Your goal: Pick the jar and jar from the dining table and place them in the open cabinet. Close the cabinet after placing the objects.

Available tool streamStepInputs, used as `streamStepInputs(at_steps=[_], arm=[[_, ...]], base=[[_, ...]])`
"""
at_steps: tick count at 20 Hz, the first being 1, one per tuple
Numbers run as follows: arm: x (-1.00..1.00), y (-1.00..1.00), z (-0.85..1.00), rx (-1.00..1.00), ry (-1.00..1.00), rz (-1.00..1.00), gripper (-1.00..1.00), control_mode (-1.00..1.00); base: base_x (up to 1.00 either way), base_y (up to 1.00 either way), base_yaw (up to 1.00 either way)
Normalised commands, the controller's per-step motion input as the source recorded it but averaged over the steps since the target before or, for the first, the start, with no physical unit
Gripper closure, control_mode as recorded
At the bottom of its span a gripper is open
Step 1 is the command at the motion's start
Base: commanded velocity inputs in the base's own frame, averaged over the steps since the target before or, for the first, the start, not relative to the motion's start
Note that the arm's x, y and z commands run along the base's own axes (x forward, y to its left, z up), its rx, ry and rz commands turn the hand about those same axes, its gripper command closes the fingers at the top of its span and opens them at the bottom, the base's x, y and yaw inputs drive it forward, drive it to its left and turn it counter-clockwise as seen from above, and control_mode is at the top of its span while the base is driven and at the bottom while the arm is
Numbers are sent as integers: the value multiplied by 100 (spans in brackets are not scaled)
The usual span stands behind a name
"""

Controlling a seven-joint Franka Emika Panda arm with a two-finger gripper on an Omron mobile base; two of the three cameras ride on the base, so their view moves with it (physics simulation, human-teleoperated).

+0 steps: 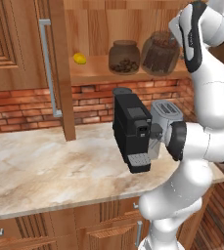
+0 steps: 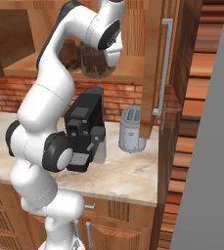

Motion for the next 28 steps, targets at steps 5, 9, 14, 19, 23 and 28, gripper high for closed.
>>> streamStepInputs(at_steps=[5,9,14,19,23,28], arm=[[1,-3,-21,0,-22,-4,-100,-100],[0,-1,-3,0,-28,-2,-100,-100],[0,0,0,0,-32,0,-100,-100],[0,0,0,0,-33,0,-100,-100],[4,0,3,0,-22,0,-100,-100],[30,-2,18,0,-17,0,-100,-100]], base=[[0,0,0],[0,0,0],[0,0,0],[0,0,0],[0,0,0],[0,0,0]])
